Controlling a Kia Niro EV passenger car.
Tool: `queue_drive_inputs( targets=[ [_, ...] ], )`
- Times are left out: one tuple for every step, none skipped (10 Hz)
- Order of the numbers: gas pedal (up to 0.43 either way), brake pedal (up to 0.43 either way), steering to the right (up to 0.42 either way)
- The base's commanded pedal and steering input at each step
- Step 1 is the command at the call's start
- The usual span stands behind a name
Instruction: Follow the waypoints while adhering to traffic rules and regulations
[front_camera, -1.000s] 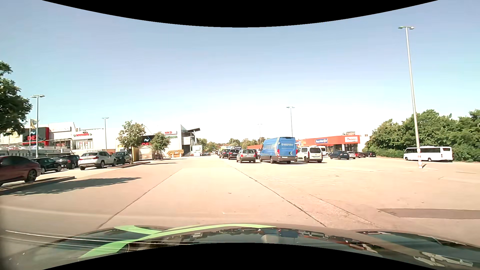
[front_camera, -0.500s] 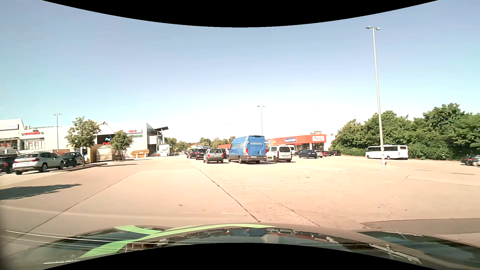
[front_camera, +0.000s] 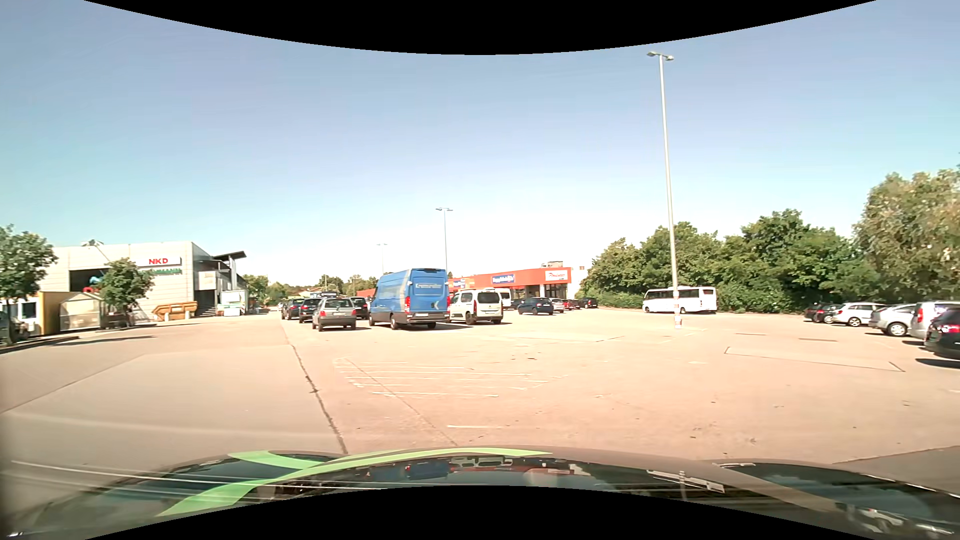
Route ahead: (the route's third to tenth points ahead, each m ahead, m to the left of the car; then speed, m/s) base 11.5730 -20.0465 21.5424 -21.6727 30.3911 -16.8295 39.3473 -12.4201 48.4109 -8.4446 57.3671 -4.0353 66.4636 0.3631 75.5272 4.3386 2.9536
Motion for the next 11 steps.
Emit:
queue_drive_inputs(
  targets=[
    [0.000, 0.000, 0.478],
    [0.000, 0.000, 0.479],
    [0.000, 0.000, 0.481],
    [0.000, 0.000, 0.483],
    [0.000, 0.000, 0.479],
    [0.000, 0.000, 0.460],
    [0.000, 0.000, 0.437],
    [0.000, 0.000, 0.417],
    [0.000, 0.000, 0.399],
    [0.000, 0.000, 0.377],
    [0.000, 0.000, 0.356]
  ],
)
